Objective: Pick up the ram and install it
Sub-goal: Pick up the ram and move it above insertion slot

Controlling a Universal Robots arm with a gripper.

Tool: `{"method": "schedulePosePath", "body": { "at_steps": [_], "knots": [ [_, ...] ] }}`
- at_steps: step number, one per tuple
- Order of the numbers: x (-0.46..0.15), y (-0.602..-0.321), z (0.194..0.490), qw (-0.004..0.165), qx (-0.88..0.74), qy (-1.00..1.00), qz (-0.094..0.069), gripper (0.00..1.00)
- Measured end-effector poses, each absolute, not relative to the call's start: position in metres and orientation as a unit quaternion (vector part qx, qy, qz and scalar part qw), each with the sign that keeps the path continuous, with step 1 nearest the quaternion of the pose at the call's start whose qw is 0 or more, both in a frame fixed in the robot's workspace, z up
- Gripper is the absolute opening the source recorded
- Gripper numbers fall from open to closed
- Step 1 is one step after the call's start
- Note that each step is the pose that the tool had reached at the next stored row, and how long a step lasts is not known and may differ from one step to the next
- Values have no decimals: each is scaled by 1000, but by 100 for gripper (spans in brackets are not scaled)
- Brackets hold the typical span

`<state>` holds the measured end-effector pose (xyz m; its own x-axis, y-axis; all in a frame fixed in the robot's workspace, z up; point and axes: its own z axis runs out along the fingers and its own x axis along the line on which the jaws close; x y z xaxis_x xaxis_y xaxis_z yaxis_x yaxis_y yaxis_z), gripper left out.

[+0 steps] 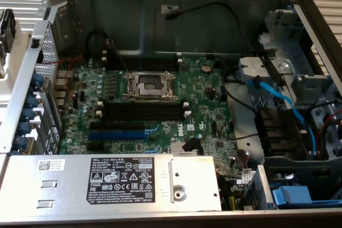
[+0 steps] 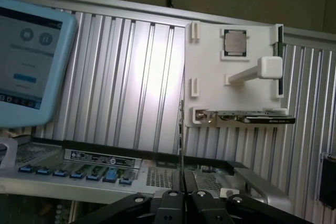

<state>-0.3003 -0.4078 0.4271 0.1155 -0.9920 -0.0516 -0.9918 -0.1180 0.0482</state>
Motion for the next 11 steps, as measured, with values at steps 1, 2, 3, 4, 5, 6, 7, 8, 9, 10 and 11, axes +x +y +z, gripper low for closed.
{"method": "schedulePosePath", "body": {
  "at_steps": [1, 2, 3, 4, 5, 6, 7, 8, 9, 10, 11],
  "knots": [
    [-296, -408, 427, 1, 747, -664, -35, 12],
    [-291, -408, 427, 1, 747, -664, -35, 12],
    [-286, -408, 427, 1, 747, -664, -35, 12],
    [-282, -408, 427, 1, 747, -664, -35, 12],
    [-277, -408, 427, 1, 747, -664, -35, 12],
    [-273, -408, 427, 1, 747, -664, -35, 12],
    [-268, -408, 427, 1, 747, -664, -35, 12],
    [-263, -408, 427, 1, 747, -664, -35, 12],
    [-259, -408, 427, 1, 747, -664, -35, 12],
    [-255, -408, 427, 1, 747, -664, -35, 12],
    [-250, -408, 427, 1, 747, -664, -35, 12]
  ]
}}
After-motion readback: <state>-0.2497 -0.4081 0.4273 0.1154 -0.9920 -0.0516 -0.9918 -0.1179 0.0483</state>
